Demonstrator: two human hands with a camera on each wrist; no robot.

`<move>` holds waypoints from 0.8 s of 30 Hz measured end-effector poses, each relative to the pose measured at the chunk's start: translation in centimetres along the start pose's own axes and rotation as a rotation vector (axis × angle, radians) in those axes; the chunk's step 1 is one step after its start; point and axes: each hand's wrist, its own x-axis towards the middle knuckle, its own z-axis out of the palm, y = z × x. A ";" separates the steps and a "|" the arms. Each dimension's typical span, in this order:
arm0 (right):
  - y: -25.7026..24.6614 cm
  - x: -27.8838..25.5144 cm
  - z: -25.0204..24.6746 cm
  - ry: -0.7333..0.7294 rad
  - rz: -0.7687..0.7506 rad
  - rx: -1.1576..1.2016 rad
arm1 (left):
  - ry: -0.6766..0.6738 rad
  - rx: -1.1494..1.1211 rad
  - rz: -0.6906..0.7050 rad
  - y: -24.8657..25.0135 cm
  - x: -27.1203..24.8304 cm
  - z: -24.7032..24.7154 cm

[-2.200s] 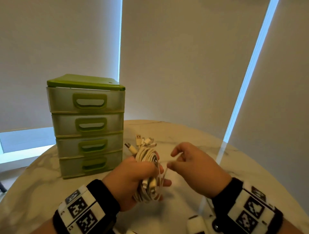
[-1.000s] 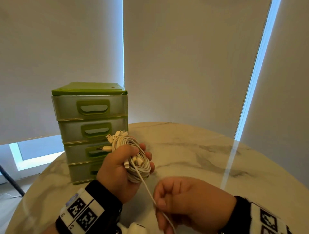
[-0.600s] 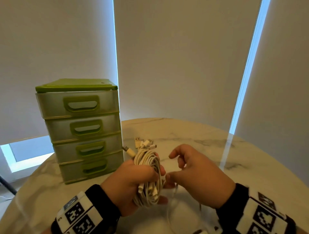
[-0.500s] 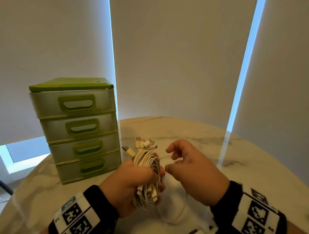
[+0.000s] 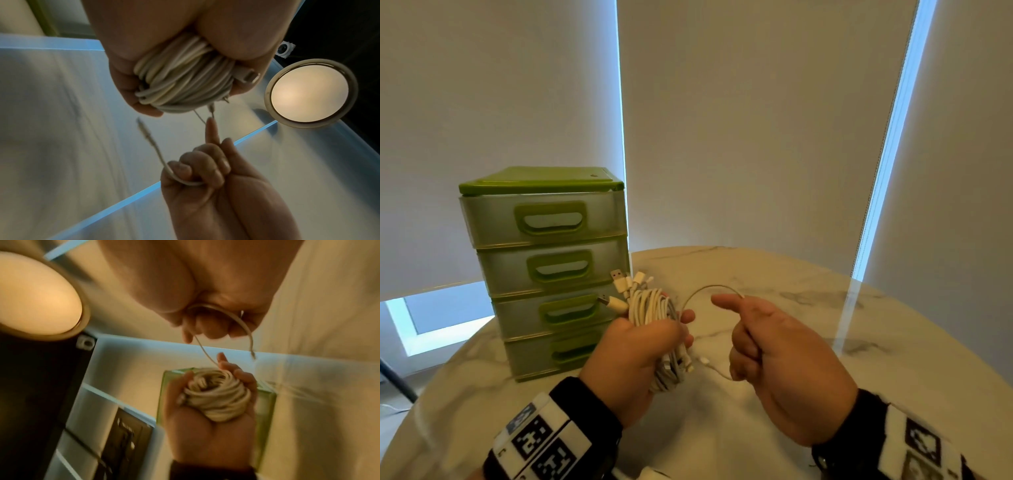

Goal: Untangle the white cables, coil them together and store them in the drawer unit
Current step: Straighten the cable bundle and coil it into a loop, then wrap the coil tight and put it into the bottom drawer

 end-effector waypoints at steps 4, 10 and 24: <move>0.4 -0.8 0.8 -0.131 -0.188 -0.290 | -0.043 0.038 0.017 -0.7 -0.5 0.7; 1.4 -1.3 1.7 -0.104 -0.282 -0.270 | -0.111 -0.104 0.068 -0.4 -0.8 0.8; 1.9 -1.4 2.1 -0.050 -0.315 -0.391 | 0.034 -0.230 0.033 0.1 -1.1 1.3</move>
